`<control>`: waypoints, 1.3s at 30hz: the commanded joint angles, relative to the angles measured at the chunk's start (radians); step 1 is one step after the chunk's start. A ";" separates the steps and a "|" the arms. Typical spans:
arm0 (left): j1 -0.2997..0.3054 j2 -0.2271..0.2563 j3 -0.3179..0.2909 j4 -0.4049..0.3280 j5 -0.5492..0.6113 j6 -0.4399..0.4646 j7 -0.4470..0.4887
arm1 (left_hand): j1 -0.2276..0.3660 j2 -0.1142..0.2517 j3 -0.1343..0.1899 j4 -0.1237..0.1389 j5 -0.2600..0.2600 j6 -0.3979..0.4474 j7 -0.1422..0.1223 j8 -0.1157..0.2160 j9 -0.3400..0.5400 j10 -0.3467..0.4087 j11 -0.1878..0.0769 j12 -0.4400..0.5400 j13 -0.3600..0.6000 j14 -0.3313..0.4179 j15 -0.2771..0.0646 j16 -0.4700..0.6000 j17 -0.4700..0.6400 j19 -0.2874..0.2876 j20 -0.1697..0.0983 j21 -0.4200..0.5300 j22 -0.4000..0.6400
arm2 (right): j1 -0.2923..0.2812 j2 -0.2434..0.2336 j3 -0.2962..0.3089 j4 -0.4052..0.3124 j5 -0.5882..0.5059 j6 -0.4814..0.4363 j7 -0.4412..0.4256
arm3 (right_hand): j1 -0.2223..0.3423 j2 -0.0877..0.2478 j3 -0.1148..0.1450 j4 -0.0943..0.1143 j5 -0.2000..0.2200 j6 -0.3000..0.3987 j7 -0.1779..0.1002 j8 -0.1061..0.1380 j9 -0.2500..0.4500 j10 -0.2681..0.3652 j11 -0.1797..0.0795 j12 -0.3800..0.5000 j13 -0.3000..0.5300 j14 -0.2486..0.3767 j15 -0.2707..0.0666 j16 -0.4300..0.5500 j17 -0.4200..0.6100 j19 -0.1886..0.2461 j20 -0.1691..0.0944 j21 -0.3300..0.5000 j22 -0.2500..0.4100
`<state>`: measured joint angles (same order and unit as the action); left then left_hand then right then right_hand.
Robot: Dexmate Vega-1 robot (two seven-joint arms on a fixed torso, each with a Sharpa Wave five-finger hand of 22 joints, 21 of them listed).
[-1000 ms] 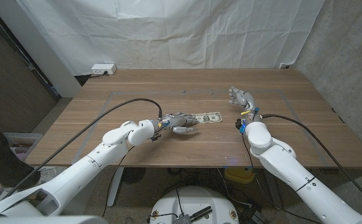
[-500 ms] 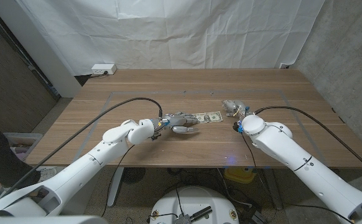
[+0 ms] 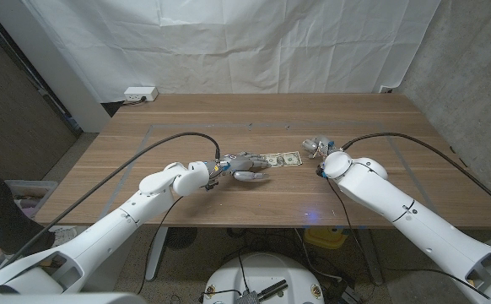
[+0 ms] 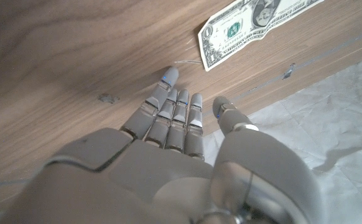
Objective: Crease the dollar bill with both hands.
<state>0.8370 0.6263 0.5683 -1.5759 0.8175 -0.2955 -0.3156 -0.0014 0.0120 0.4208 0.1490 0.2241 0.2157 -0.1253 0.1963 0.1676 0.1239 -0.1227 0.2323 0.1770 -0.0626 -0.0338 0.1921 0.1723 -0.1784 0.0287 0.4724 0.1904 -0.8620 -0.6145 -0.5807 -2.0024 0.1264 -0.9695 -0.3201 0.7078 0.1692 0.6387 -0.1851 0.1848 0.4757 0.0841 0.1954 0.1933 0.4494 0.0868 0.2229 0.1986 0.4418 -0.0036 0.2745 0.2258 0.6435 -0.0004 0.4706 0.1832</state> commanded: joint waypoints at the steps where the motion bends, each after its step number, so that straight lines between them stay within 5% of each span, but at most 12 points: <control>1: -0.002 -0.001 0.003 0.000 0.006 0.003 -0.013 | 0.006 0.005 -0.004 0.001 0.005 0.101 0.055 0.001 0.007 0.105 0.016 -0.001 0.006 0.003 -0.061 -0.002 0.001 -0.172 0.005 0.000 0.002 | -0.111 0.056 0.139 0.048 0.090 0.260 -0.006 | 0.024 -0.006 -0.018 0.014 -0.006 -0.015 -0.001 -0.004 0.006 -0.010 0.000 -0.006 0.005 0.048 -0.018 0.024 0.015 0.051 -0.017 0.026 0.004; 7: -0.003 -0.002 0.004 0.001 0.009 0.006 -0.014 | 0.007 0.006 -0.006 0.002 0.006 0.096 0.055 -0.002 0.007 0.102 0.016 -0.004 0.006 0.002 -0.062 -0.003 0.001 -0.172 0.003 -0.001 0.002 | -0.165 0.098 0.213 0.098 0.178 0.424 0.012 | 0.064 0.001 -0.028 0.009 -0.004 0.009 0.000 0.008 0.008 0.022 -0.004 0.008 0.006 0.097 -0.032 0.050 0.029 0.084 -0.036 0.049 0.007; 11: -0.004 -0.002 0.004 0.001 0.009 0.008 -0.015 | 0.007 0.007 -0.007 0.002 0.007 0.095 0.055 -0.003 0.007 0.101 0.018 -0.005 0.006 0.002 -0.062 -0.004 0.001 -0.172 0.003 -0.001 0.002 | -0.172 0.101 0.219 0.107 0.195 0.463 0.012 | 0.113 -0.007 -0.047 0.009 -0.005 0.025 -0.044 0.014 0.011 0.048 -0.042 0.013 0.006 0.044 -0.009 0.034 0.039 0.026 -0.002 0.036 0.005; 15: -0.006 -0.003 0.005 0.004 0.006 0.006 -0.017 | 0.007 0.007 -0.008 0.002 0.007 0.093 0.055 -0.004 0.007 0.099 0.016 -0.007 0.006 0.002 -0.062 -0.004 0.001 -0.172 0.002 -0.002 0.002 | -0.176 0.106 0.215 0.108 0.186 0.490 -0.015 | 0.136 -0.015 -0.067 0.011 -0.008 0.021 -0.048 0.012 0.013 0.046 -0.040 0.009 0.006 -0.012 0.007 0.013 0.040 -0.031 0.028 0.015 0.001; 19: -0.008 -0.005 0.005 0.008 0.005 0.005 -0.015 | 0.008 0.008 -0.008 0.003 0.008 0.093 0.055 -0.005 0.007 0.099 0.016 -0.007 0.006 0.002 -0.063 -0.005 0.001 -0.172 0.002 -0.002 0.002 | -0.158 0.091 0.187 0.089 0.151 0.444 -0.045 | 0.147 -0.042 -0.090 0.007 -0.012 0.032 -0.034 0.015 0.014 0.048 -0.018 0.008 0.007 -0.023 0.015 0.004 0.033 -0.042 0.055 0.006 -0.005; 26: -0.016 -0.008 0.008 0.016 0.004 0.000 -0.016 | 0.008 0.009 -0.010 0.003 0.009 0.091 0.055 -0.006 0.007 0.097 0.017 -0.009 0.006 0.002 -0.063 -0.005 0.001 -0.171 0.001 -0.003 0.002 | -0.105 0.060 0.118 0.041 0.087 0.303 -0.059 | 0.184 -0.043 -0.095 0.004 -0.009 0.071 -0.028 0.028 0.015 0.078 -0.010 0.019 0.008 0.002 0.006 0.010 0.025 -0.044 0.043 -0.002 -0.009; 31: -0.023 -0.011 0.010 0.024 0.002 -0.006 -0.013 | 0.009 0.009 -0.011 0.003 0.009 0.091 0.052 -0.006 0.007 0.100 0.016 -0.009 0.006 0.003 -0.064 -0.005 0.001 -0.170 0.001 -0.003 0.002 | -0.080 0.047 0.086 0.021 0.057 0.244 -0.056 | 0.204 -0.036 -0.113 0.014 -0.012 0.078 -0.023 0.026 0.016 0.087 -0.007 0.019 0.009 0.053 0.013 0.031 0.026 0.009 0.035 0.014 -0.008; 33: -0.026 -0.012 0.011 0.027 0.000 -0.007 -0.016 | 0.009 0.010 -0.012 0.003 0.010 0.091 0.052 -0.007 0.007 0.100 0.016 -0.010 0.006 0.003 -0.064 -0.005 0.001 -0.170 0.001 -0.003 0.002 | -0.063 0.041 0.051 0.008 0.009 0.202 -0.081 | 0.216 -0.036 -0.131 0.018 -0.013 0.078 -0.025 0.022 0.016 0.073 -0.011 0.012 0.010 0.003 0.010 0.012 0.026 -0.035 0.024 -0.010 -0.010; 39: -0.033 -0.017 0.015 0.039 0.001 -0.010 -0.014 | 0.010 0.010 -0.013 0.003 0.010 0.091 0.054 -0.007 0.008 0.099 0.016 -0.011 0.006 0.003 -0.066 -0.006 0.001 -0.169 0.001 -0.004 0.002 | -0.044 0.046 0.036 0.014 -0.009 0.197 -0.063 | 0.222 -0.035 -0.141 0.021 -0.012 0.081 -0.035 0.022 0.017 0.073 -0.016 0.011 0.010 -0.008 0.000 0.008 0.026 -0.040 0.014 -0.016 -0.010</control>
<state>0.8164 0.6162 0.5786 -1.5547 0.8201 -0.2958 -0.3157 0.0030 0.0165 0.4098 0.1546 0.2293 0.2158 -0.1254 0.1817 0.1676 0.1239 -0.1227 0.2150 0.1770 -0.0627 -0.0338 0.1882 0.1727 -0.1785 0.0292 0.4718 0.1906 -0.9512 -0.5590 -0.4867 -1.9712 0.1847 -0.7017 -0.3790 0.9170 0.1361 0.5041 -0.1666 0.1739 0.5505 0.0573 0.2187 0.2073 0.5219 0.0763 0.2315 0.2079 0.4321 0.0019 0.2805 0.2507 0.6009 0.0195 0.4547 0.1716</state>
